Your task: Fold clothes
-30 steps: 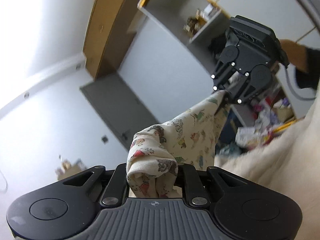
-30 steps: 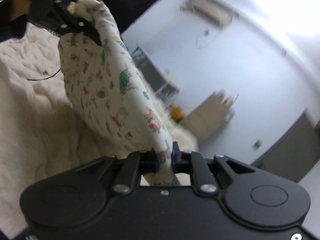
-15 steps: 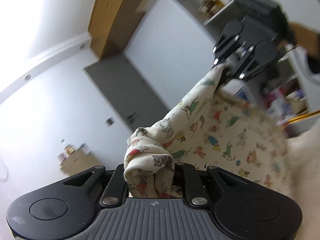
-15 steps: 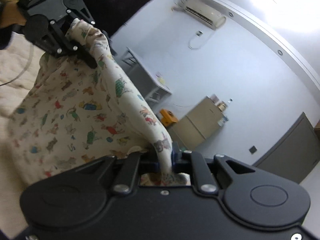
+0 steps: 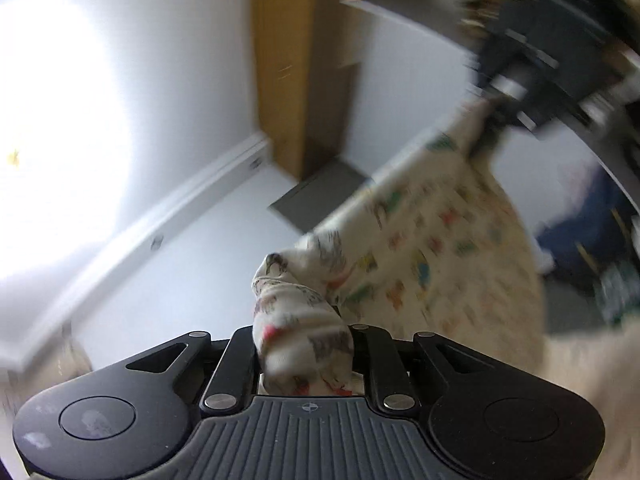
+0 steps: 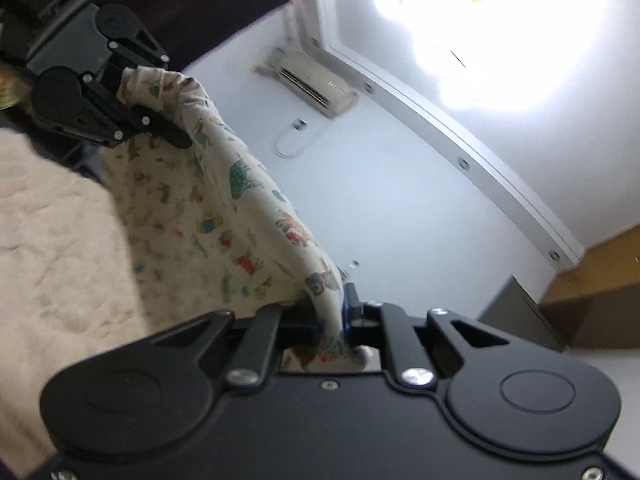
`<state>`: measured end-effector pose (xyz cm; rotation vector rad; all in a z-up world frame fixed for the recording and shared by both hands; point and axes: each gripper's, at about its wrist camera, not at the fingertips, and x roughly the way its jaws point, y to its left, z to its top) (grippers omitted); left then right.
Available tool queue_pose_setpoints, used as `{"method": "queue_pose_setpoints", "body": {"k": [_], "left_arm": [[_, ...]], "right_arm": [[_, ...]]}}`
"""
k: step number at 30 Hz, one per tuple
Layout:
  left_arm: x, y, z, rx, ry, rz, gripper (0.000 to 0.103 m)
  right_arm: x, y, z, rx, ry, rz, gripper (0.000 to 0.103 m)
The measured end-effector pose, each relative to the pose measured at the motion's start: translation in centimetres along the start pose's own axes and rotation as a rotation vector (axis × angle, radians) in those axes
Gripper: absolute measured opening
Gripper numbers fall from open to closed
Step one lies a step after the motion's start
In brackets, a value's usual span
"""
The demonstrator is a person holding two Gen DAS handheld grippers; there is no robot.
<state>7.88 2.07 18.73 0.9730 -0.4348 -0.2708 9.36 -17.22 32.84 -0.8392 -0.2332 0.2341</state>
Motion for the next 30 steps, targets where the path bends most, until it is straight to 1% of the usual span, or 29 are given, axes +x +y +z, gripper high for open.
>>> {"method": "queue_pose_setpoints", "body": {"k": [1, 2, 4, 5, 7, 8, 10, 11, 12, 13, 14, 15, 16, 17, 18, 20, 22, 23, 24, 26, 27, 29, 30], "left_arm": [[-1.9, -2.6, -1.2, 0.058, -0.004, -0.03, 0.015], [-3.0, -4.8, -2.4, 0.065, 0.01, -0.062, 0.015], [-6.4, -11.5, -6.1, 0.092, 0.054, -0.167, 0.015], [-7.6, -14.0, -7.3, 0.091, 0.08, -0.211, 0.016], [-10.2, -18.2, -9.4, 0.059, 0.133, -0.305, 0.016], [-11.6, -19.1, -9.8, 0.016, 0.15, -0.305, 0.016], [-14.4, -20.8, -10.7, -0.069, 0.182, -0.304, 0.017], [-15.6, -21.4, -11.0, -0.112, 0.199, -0.306, 0.024], [-15.8, -20.8, -11.1, -0.158, 0.216, -0.316, 0.031], [-16.0, -20.2, -11.2, -0.204, 0.232, -0.327, 0.034], [-16.3, -19.7, -11.2, -0.249, 0.249, -0.337, 0.044], [-16.5, -19.1, -11.3, -0.295, 0.266, -0.348, 0.052], [-16.8, -18.5, -11.4, -0.341, 0.282, -0.358, 0.052], [-17.0, -18.0, -11.5, -0.387, 0.299, -0.368, 0.052], [-17.2, -17.4, -11.5, -0.433, 0.315, -0.378, 0.052], [-17.7, -16.2, -11.7, -0.526, 0.348, -0.397, 0.051], [-18.2, -15.1, -11.8, -0.618, 0.381, -0.417, 0.049], [-18.4, -14.6, -11.9, -0.661, 0.395, -0.423, 0.045], [-18.3, -14.5, -11.8, -0.686, 0.401, -0.415, 0.041], [-18.3, -14.2, -11.7, -0.737, 0.412, -0.4, 0.039], [-18.2, -14.0, -11.6, -0.763, 0.417, -0.392, 0.035], [-18.2, -13.8, -11.5, -0.812, 0.425, -0.376, 0.028], [-18.1, -13.5, -11.6, -0.829, 0.412, -0.369, 0.022]], "right_arm": [[-1.3, 2.1, -1.8, -0.006, 0.004, 0.03, 0.01], [-2.5, 4.5, -3.7, -0.006, 0.025, 0.076, 0.01], [-5.0, 9.5, -7.5, -0.008, 0.066, 0.168, 0.01], [-6.2, 12.0, -9.3, -0.01, 0.091, 0.217, 0.01], [-7.8, 16.6, -12.6, -0.022, 0.168, 0.323, 0.01], [-8.5, 18.6, -14.1, -0.03, 0.207, 0.375, 0.01], [-10.4, 23.3, -17.5, -0.046, 0.299, 0.512, 0.01], [-10.8, 23.3, -18.0, -0.03, 0.31, 0.525, 0.01], [-11.0, 23.2, -18.4, -0.015, 0.321, 0.538, 0.012], [-11.0, 22.7, -18.0, -0.002, 0.333, 0.554, 0.013], [-11.0, 22.0, -17.4, 0.006, 0.346, 0.574, 0.015], [-10.8, 20.9, -16.4, 0.0, 0.354, 0.594, 0.023], [-11.1, 19.2, -15.1, -0.006, 0.335, 0.586, 0.031], [-11.1, 17.8, -13.7, 0.024, 0.317, 0.588, 0.045], [-11.0, 17.7, -12.4, 0.063, 0.298, 0.603, 0.05], [-10.4, 17.0, -10.4, 0.138, 0.244, 0.634, 0.05], [-9.1, 16.8, -8.5, 0.157, 0.223, 0.654, 0.05], [-8.4, 17.0, -7.7, 0.156, 0.213, 0.665, 0.05], [-7.7, 18.1, -7.0, 0.128, 0.207, 0.677, 0.05], [-6.3, 20.2, -5.6, 0.071, 0.195, 0.702, 0.05], [-5.7, 21.3, -5.0, 0.049, 0.189, 0.719, 0.05], [-4.8, 23.7, -4.3, 0.048, 0.184, 0.779, 0.049], [-4.4, 24.8, -4.1, 0.048, 0.182, 0.804, 0.047]]}}
